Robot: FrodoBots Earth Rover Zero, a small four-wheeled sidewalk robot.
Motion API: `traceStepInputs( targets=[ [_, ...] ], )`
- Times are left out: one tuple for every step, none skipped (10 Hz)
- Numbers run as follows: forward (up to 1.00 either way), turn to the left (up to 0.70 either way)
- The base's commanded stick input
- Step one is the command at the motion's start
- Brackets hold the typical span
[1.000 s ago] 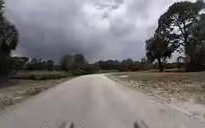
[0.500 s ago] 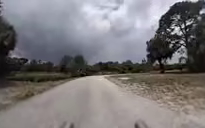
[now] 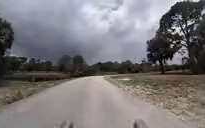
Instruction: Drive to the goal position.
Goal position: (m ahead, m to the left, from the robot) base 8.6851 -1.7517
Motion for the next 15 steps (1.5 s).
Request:
traceStepInputs(
  targets=[
    [0.85,0.00],
    [0.85,0.00],
    [0.85,0.00],
    [0.85,0.00],
    [0.85,0.00],
    [0.85,0.00],
    [0.85,0.00],
    [0.85,0.00],
    [0.85,0.00],
    [0.85,0.03],
    [0.85,0.27],
    [0.85,0.34],
    [0.85,0.03],
    [0.85,0.00],
    [0.85,0.00]
  ],
)
